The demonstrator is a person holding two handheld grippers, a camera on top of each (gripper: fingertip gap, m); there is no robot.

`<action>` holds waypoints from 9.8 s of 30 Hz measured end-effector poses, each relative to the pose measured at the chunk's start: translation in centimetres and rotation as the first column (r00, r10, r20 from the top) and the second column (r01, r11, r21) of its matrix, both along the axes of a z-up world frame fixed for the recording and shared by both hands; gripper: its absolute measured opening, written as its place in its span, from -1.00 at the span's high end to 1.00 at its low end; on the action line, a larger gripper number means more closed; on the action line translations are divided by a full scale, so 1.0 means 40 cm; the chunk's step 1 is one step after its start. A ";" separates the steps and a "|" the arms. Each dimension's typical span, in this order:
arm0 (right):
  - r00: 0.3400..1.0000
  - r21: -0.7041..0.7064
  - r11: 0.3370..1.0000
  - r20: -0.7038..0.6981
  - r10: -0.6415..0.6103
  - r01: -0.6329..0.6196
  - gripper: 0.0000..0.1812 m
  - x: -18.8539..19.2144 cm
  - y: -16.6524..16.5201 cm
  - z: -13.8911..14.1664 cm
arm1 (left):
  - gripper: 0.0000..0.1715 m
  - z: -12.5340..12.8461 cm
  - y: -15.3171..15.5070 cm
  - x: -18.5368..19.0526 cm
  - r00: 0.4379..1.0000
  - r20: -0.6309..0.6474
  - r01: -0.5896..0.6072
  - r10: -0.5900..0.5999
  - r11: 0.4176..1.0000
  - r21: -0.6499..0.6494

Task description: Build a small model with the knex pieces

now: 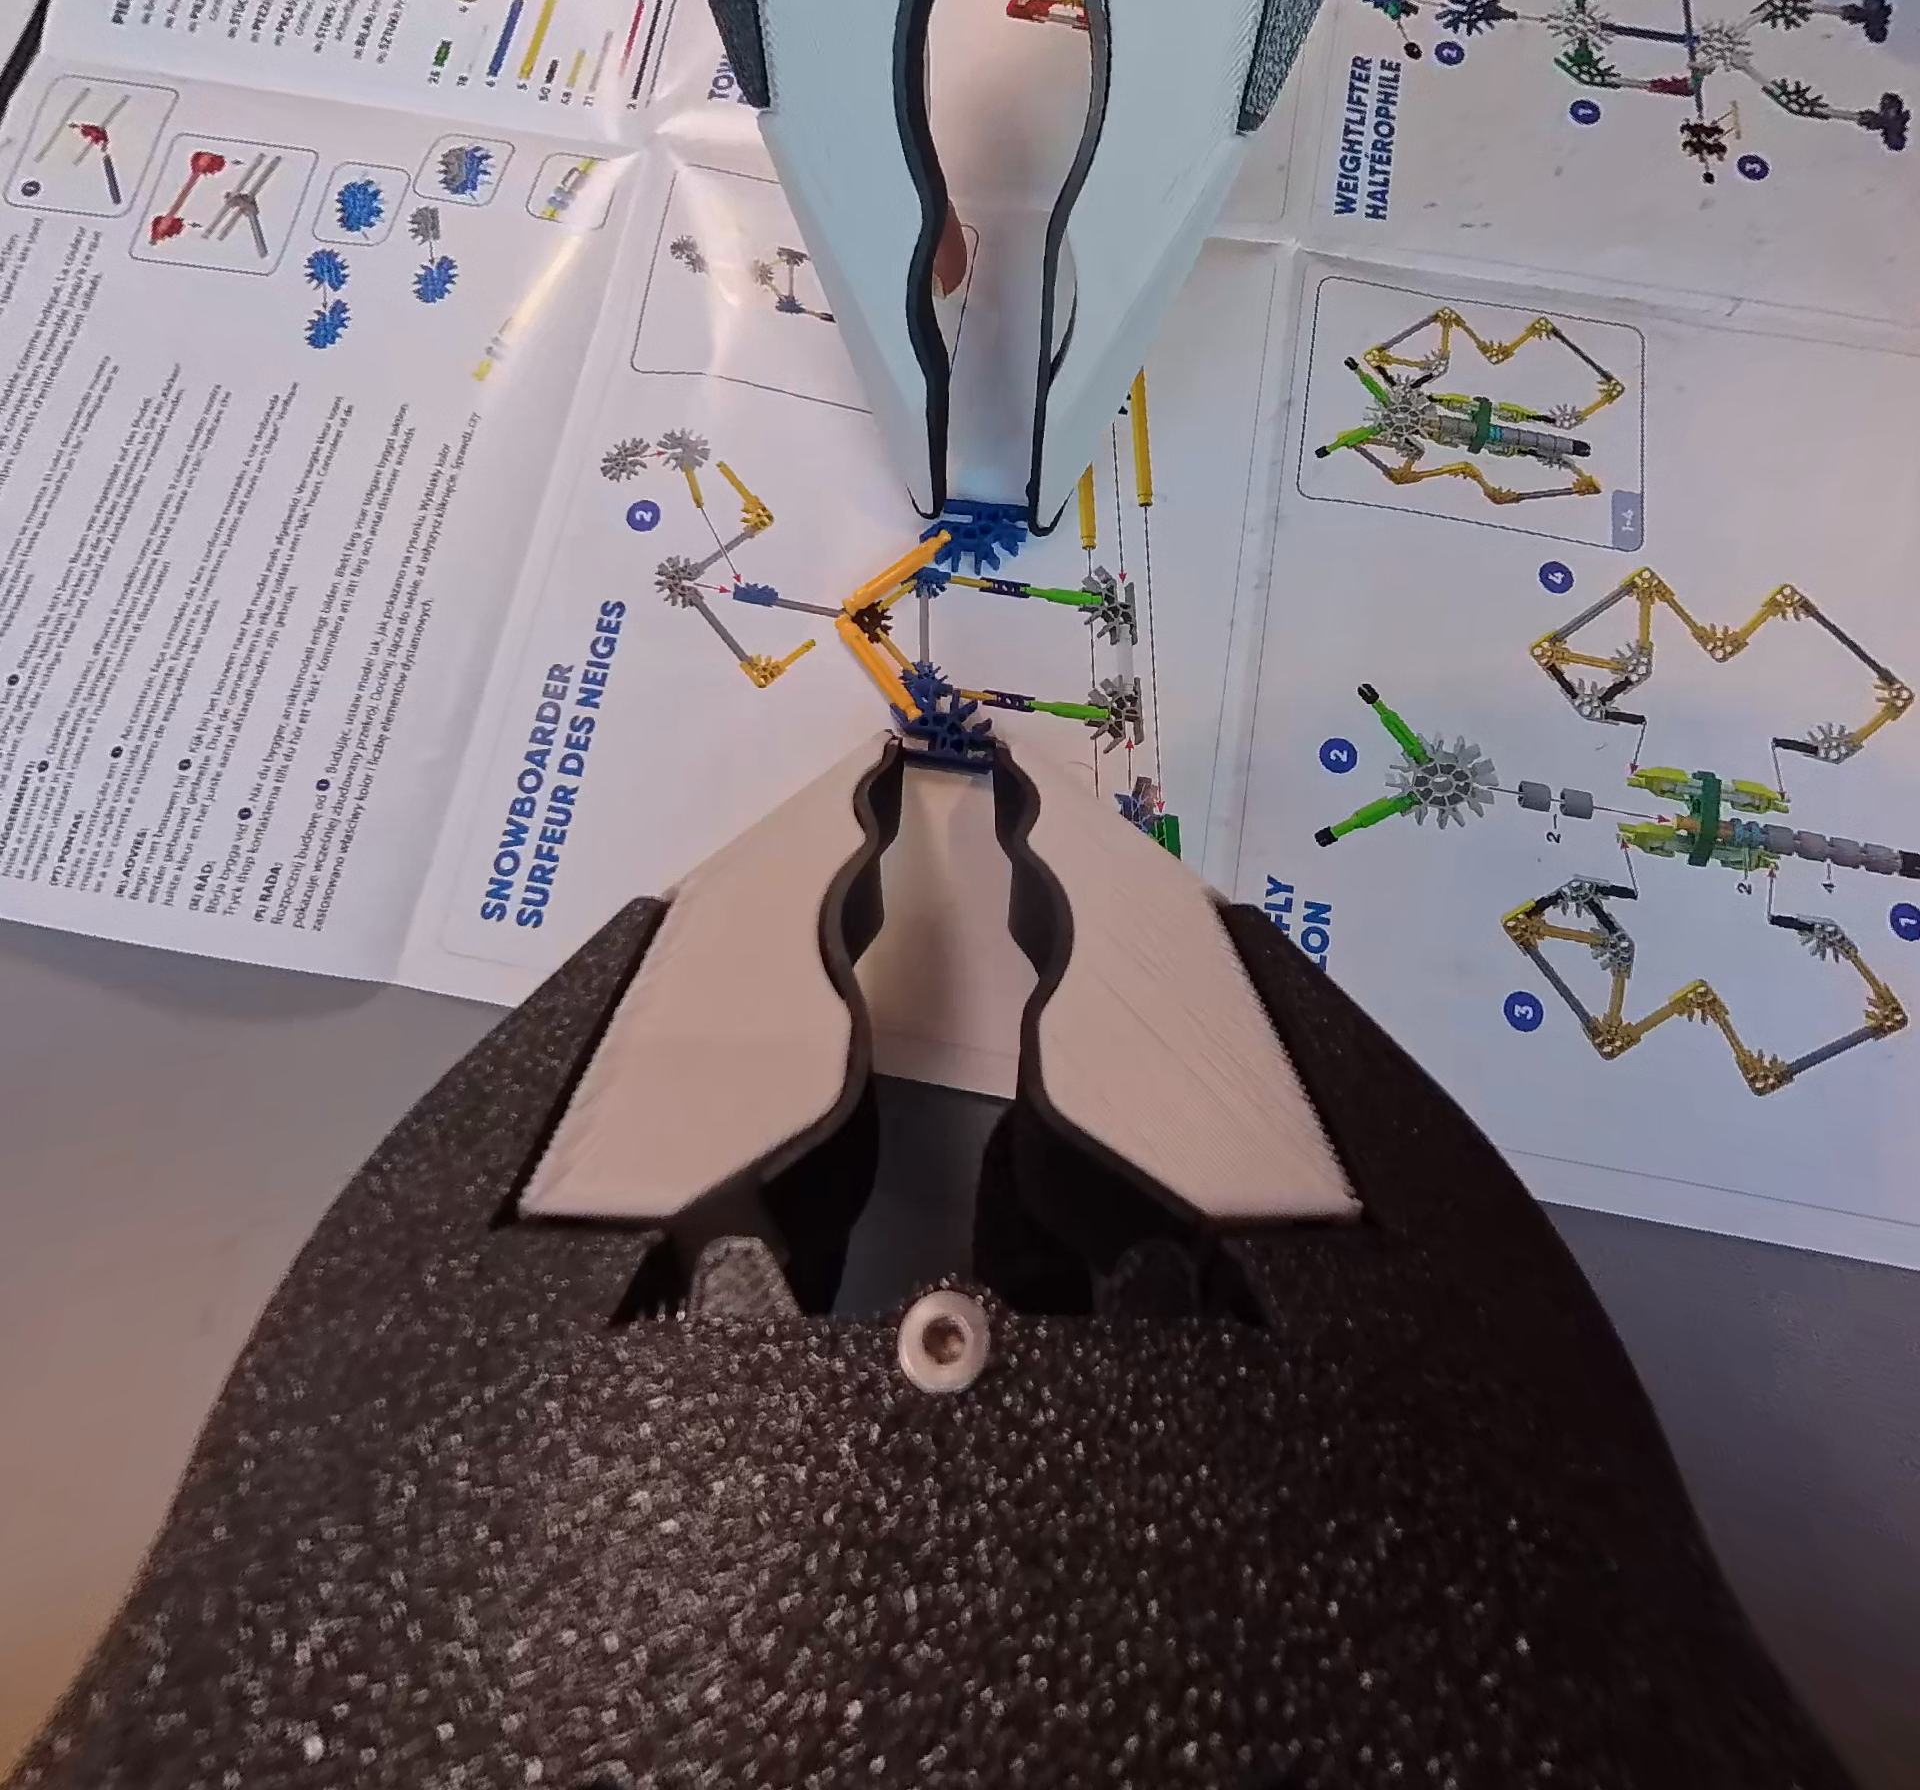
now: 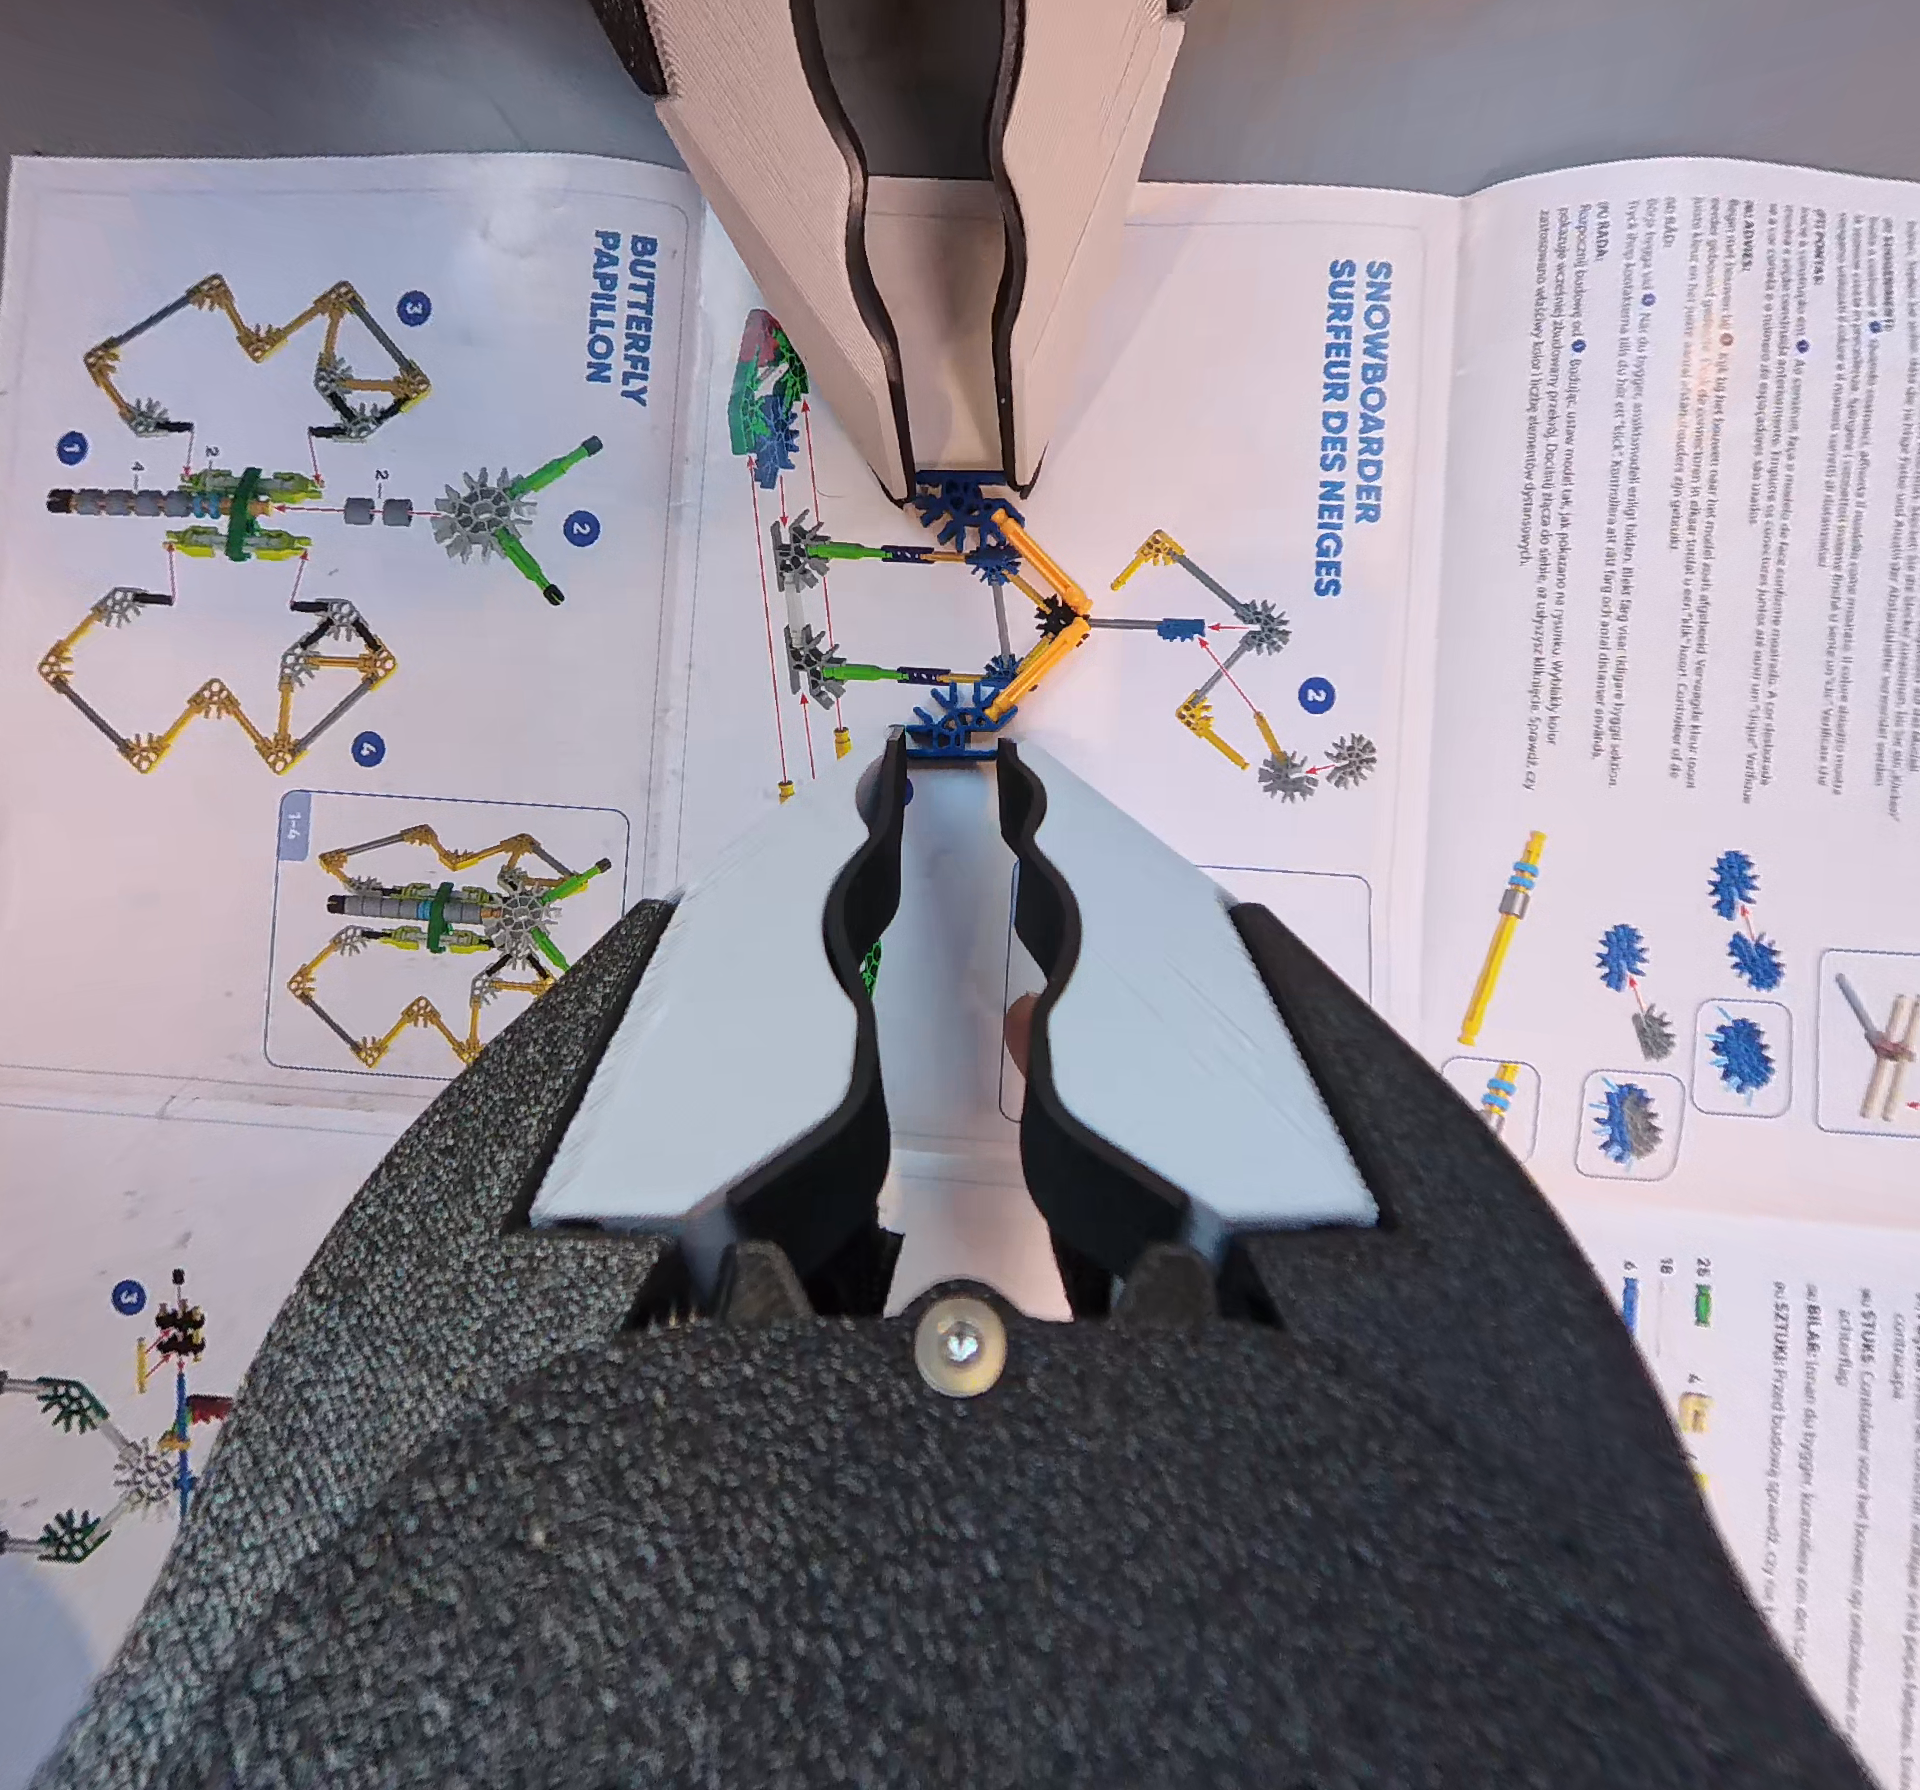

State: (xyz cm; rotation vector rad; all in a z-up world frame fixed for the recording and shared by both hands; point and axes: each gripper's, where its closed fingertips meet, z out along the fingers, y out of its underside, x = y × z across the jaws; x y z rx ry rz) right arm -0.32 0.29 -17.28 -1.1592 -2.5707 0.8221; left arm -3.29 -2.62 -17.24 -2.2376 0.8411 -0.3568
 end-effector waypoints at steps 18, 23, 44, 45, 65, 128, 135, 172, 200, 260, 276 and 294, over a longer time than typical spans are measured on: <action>0.985 -0.031 0.990 -0.097 -0.143 0.140 0.82 0.205 -0.038 0.061 | 0.80 0.063 -0.092 0.124 0.998 0.035 0.044 -0.047 0.996 0.071; 0.969 0.024 0.971 -0.069 -0.236 0.238 0.82 0.315 -0.010 0.035 | 0.80 0.060 -0.062 0.217 0.994 0.038 0.099 -0.101 0.993 0.071; 0.982 0.008 0.984 -0.065 -0.178 0.179 0.82 0.367 -0.035 0.002 | 0.81 0.001 -0.030 0.341 0.997 -0.017 0.074 -0.075 0.997 -0.024; 0.982 0.001 0.984 -0.067 -0.178 0.179 0.83 0.365 -0.037 0.002 | 0.80 0.001 -0.030 0.341 0.997 -0.014 0.078 -0.078 0.997 -0.024; 0.961 -0.057 0.974 -0.157 -0.228 0.221 0.74 0.345 -0.017 0.051 | 0.69 0.044 -0.027 0.318 0.994 0.102 0.043 -0.047 0.998 0.042; 0.496 -0.412 0.673 -0.462 -0.735 0.614 0.69 0.289 0.107 0.186 | 1.00 0.009 0.056 0.003 0.874 0.047 -0.485 0.483 0.869 0.099; 0.500 -0.422 0.665 -0.443 -0.744 0.616 0.69 0.288 0.110 0.182 | 1.00 0.004 0.057 0.000 0.872 0.034 -0.489 0.488 0.867 0.094; 0.179 -0.008 0.181 -0.116 -0.977 0.983 0.83 0.640 0.858 0.133 | 0.99 0.164 -0.026 -0.014 0.824 0.215 -0.566 0.524 0.772 0.290; 0.423 0.036 0.430 0.126 -0.897 0.902 0.79 0.633 0.778 0.039 | 0.99 0.113 -0.025 -0.003 0.849 0.179 -0.528 0.497 0.810 0.256; 0.935 -0.104 0.944 0.206 -0.289 0.315 0.81 0.230 0.070 0.056 | 0.99 0.085 -0.044 0.121 0.941 0.114 -0.338 0.319 0.909 0.242; 0.941 0.007 0.945 -0.091 -0.325 0.327 0.74 0.227 0.040 0.017 | 0.81 0.053 -0.054 0.214 0.976 0.089 -0.209 0.197 0.963 0.168; 0.940 -0.075 0.938 -0.035 -0.340 0.337 0.77 0.125 -0.079 0.032 | 0.82 0.001 -0.068 0.078 0.932 0.003 -0.362 0.362 0.930 0.069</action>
